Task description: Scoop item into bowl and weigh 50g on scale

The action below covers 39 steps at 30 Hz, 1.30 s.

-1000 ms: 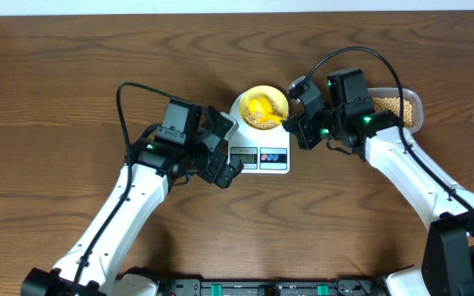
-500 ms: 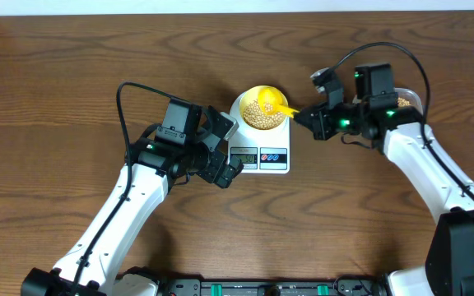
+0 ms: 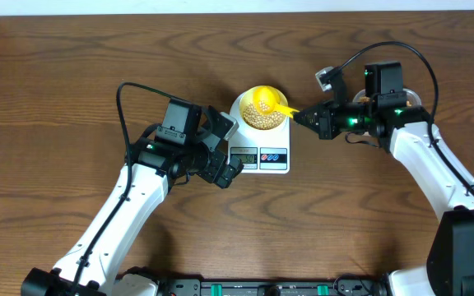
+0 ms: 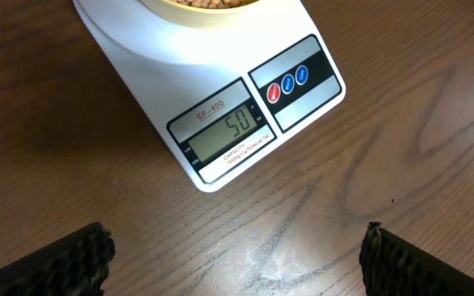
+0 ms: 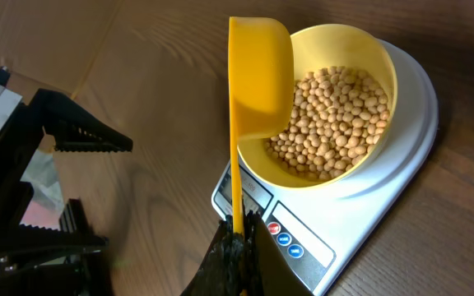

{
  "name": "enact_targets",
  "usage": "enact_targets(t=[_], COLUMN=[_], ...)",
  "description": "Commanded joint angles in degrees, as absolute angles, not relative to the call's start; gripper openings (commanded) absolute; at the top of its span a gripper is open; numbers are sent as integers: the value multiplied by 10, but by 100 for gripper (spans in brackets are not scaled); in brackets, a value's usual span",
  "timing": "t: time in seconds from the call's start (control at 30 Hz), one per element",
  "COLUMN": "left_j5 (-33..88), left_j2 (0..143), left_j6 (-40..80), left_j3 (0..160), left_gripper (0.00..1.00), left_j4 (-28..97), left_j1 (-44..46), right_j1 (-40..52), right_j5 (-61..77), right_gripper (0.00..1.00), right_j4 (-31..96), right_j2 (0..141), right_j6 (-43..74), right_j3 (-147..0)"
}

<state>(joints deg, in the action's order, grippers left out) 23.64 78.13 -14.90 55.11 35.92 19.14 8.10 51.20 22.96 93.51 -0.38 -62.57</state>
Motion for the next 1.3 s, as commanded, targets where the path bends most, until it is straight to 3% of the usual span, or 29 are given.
enact_targets(t=[0.0, 0.67, 0.93, 1.27], left_j5=[231, 231, 231, 231], left_j2=[786, 786, 786, 786], left_j6=[-154, -154, -154, -154], left_j3=[552, 552, 552, 552], left_gripper=[98, 98, 98, 98], left_j4=[360, 360, 360, 360], left_j1=[190, 190, 190, 190], right_j1=[63, -58, -131, -220], right_j5=[533, 550, 519, 426], right_gripper=[1, 1, 1, 1], right_j4=[229, 231, 286, 376], right_j2=[937, 868, 856, 827], right_j6=[8, 95, 102, -5], right_j3=[-628, -628, -628, -628])
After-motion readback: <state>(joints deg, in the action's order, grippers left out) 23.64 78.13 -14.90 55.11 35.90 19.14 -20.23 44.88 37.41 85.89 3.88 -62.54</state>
